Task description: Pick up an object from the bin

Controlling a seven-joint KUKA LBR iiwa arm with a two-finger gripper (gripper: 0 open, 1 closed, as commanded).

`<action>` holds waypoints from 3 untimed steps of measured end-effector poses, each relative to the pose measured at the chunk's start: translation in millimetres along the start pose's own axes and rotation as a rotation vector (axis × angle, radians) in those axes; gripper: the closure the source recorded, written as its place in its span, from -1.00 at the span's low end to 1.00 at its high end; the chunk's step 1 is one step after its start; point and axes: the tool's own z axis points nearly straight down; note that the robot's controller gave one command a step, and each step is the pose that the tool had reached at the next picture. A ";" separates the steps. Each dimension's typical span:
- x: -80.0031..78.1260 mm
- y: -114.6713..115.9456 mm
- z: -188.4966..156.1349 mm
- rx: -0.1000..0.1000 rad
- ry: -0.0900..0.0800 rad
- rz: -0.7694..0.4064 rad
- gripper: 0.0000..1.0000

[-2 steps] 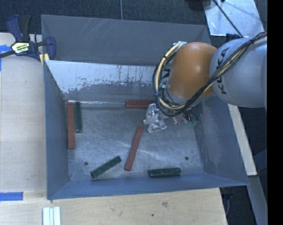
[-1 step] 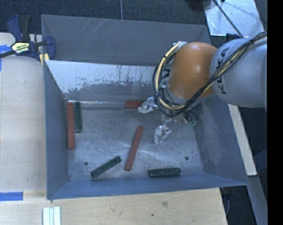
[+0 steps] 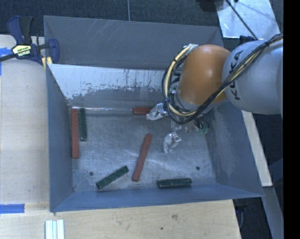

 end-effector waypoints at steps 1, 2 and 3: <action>0.1 0.2 0.1 0.000 0.000 0.000 -1.00; -10.4 8.3 -13.2 0.000 0.000 -0.086 -1.00; 0.9 47.5 15.5 0.006 -0.026 -0.349 1.00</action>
Offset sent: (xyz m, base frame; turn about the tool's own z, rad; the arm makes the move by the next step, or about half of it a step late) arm 0.0133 0.0185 0.0234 -0.1208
